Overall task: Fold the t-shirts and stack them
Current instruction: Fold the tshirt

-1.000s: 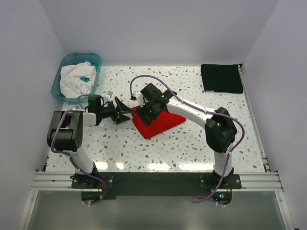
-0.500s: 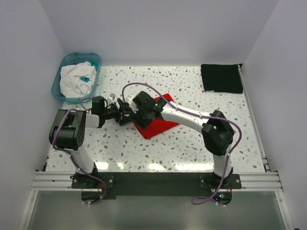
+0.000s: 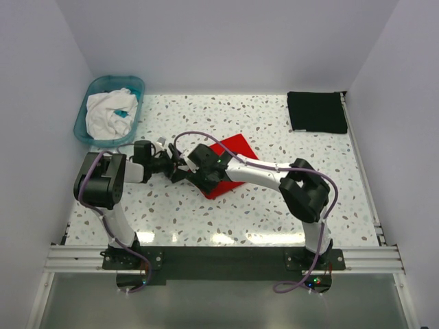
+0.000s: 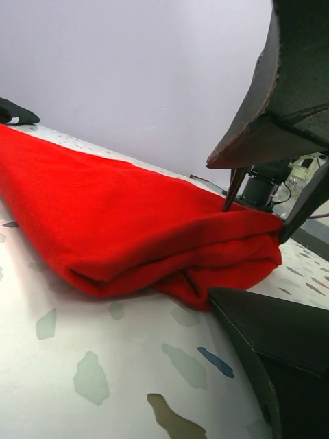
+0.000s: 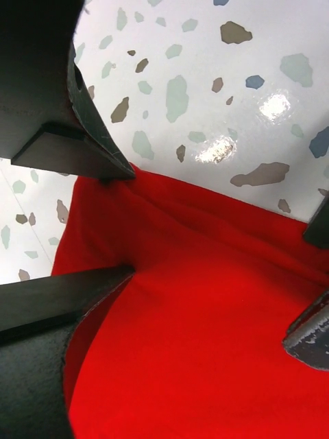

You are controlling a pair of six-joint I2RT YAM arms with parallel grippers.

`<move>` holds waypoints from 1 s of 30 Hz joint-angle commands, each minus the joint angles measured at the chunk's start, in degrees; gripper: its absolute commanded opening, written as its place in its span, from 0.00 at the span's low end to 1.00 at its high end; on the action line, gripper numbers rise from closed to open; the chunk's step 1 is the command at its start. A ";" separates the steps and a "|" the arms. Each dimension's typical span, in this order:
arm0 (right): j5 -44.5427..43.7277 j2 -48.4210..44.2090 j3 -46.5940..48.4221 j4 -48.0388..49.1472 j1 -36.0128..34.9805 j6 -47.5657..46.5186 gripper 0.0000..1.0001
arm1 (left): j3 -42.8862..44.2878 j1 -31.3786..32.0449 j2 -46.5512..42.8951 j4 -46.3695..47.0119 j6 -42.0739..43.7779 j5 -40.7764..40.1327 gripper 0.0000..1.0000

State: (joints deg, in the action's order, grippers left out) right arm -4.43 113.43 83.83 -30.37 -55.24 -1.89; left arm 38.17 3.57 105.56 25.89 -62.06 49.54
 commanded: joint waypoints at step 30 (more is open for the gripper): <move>-5.77 2.51 2.74 0.66 -2.06 4.18 0.00 | 3.93 -0.15 3.07 -1.37 0.89 -5.15 0.74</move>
State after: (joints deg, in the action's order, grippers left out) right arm -10.55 117.99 86.24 -29.21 -56.69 1.80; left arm 40.82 3.57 107.15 24.82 -62.04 48.34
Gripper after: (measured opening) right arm 0.030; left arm 0.738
